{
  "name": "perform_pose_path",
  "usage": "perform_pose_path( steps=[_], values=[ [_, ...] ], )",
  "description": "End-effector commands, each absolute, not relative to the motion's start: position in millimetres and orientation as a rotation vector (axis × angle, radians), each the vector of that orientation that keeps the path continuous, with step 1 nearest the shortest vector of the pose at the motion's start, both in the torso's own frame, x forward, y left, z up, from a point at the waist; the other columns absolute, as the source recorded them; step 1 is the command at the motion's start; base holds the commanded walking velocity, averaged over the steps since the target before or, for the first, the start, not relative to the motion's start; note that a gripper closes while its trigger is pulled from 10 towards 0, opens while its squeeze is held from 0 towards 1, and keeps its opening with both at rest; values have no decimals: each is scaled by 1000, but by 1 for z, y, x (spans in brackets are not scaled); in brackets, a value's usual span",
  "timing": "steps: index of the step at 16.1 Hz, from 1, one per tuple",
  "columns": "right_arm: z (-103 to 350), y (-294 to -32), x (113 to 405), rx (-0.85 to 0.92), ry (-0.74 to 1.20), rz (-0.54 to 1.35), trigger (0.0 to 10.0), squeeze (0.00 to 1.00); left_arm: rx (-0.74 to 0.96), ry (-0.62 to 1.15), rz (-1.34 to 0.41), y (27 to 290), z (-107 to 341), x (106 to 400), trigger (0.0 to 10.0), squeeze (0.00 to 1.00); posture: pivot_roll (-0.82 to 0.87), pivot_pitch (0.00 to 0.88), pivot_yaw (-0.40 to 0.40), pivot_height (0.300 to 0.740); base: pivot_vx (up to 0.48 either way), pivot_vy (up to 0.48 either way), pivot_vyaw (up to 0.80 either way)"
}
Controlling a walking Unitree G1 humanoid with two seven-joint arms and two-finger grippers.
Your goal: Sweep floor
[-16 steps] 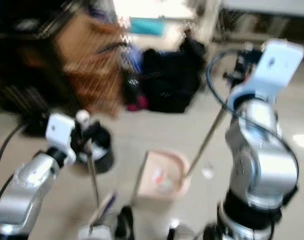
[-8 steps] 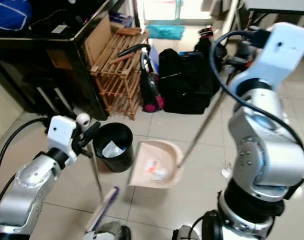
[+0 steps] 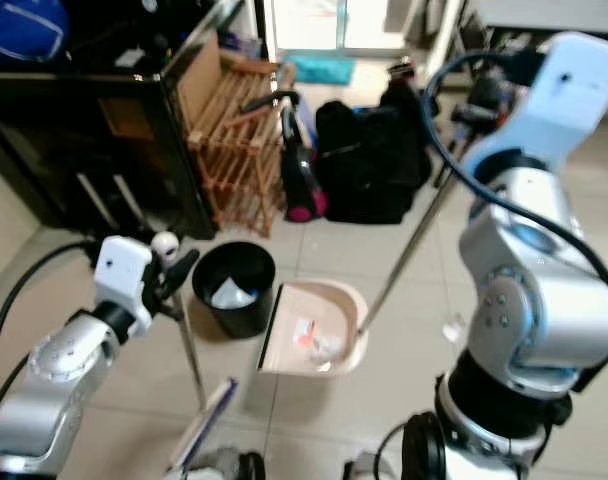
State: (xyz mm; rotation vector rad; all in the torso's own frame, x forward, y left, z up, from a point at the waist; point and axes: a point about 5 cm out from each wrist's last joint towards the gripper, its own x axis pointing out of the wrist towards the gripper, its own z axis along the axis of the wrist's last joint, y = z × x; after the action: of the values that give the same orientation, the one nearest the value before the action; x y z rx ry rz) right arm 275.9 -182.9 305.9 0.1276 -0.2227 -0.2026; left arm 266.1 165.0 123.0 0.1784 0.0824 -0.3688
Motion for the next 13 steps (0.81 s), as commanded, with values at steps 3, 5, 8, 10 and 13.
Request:
perform_pose_path(
  steps=[3, 5, 8, 10, 13],
  values=[
    [316, -180, 274, 147, -270, -184, 10000, 0, 252, 72, -357, 166, 125, 268, 10000, 0, -55, 98, 60, 740, 0, -320, 0],
    [316, -179, 274, 148, -268, -183, 10000, 0, 246, 70, -332, 168, 125, 269, 10000, 0, -53, 99, 57, 740, 0, -480, 0],
    [318, -176, 276, 138, -279, -161, 10000, 0, 212, 53, -312, 168, 129, 271, 10000, 0, -43, 99, 54, 740, 0, 0, 0],
    [321, -175, 279, 148, -293, -153, 10000, 0, 210, 52, -285, 170, 129, 270, 10000, 0, -39, 102, 49, 740, 0, 0, 0],
    [325, -173, 284, 135, -296, -151, 10000, 0, 204, 47, -278, 170, 130, 269, 10000, 0, -33, 101, 45, 740, 91, 0, 0]
  ],
)
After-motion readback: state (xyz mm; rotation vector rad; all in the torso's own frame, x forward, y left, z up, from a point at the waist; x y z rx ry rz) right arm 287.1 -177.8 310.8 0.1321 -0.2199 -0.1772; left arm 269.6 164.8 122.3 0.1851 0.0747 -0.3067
